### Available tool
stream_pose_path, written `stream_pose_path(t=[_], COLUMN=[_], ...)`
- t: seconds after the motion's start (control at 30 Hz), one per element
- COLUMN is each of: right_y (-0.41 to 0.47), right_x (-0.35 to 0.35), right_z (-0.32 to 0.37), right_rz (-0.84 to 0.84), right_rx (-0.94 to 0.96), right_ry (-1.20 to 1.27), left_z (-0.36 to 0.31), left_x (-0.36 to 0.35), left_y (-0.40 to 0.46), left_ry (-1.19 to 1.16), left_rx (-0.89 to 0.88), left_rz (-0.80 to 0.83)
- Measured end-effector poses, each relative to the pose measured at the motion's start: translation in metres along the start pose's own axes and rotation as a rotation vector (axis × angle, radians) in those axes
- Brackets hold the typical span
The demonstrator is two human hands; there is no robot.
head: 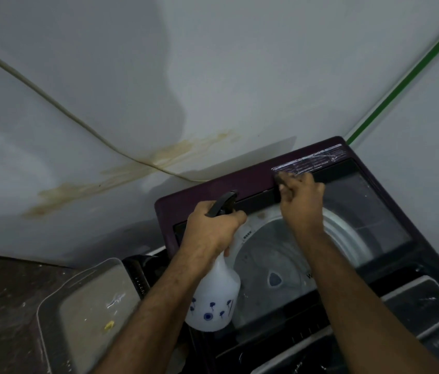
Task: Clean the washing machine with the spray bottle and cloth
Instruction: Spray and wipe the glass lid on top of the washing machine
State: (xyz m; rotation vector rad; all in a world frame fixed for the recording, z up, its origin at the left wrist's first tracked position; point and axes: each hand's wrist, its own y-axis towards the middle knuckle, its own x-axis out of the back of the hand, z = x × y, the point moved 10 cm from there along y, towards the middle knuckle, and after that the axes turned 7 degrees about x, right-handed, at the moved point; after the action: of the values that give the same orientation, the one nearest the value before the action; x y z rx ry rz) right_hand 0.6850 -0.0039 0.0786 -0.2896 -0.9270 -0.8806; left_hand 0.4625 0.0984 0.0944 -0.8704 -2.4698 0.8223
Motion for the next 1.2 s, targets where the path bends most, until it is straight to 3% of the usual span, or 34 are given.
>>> stream_pose_path(t=[0.13, 0.33, 0.5, 0.6, 0.8, 1.0, 1.2], right_y=[0.033, -0.001, 0.034, 0.056, 0.032, 0.066, 0.028], right_x=[-0.005, -0.025, 0.020, 0.021, -0.003, 0.027, 0.009], right_z=[0.011, 0.039, -0.028, -0.031, -0.003, -0.041, -0.014], right_rz=[-0.070, 0.165, 0.023, -0.079, 0.192, 0.060, 0.237], right_rx=[0.002, 0.313, 0.075, 0.024, 0.375, 0.135, 0.409], right_ry=[0.016, 0.011, -0.048, -0.021, 0.010, -0.023, -0.166], left_z=[-0.006, -0.027, -0.033, -0.035, -0.040, -0.056, -0.061], left_x=[-0.010, -0.041, -0.062, -0.066, -0.080, -0.096, -0.122], left_y=[-0.001, -0.004, -0.007, -0.009, -0.012, -0.020, -0.023], left_ry=[0.039, 0.071, 0.073, 0.067, 0.024, 0.019, 0.091], left_rx=[-0.027, -0.075, -0.034, -0.059, -0.063, -0.113, -0.126], left_rz=[-0.001, -0.048, 0.017, -0.036, -0.110, -0.120, -0.078])
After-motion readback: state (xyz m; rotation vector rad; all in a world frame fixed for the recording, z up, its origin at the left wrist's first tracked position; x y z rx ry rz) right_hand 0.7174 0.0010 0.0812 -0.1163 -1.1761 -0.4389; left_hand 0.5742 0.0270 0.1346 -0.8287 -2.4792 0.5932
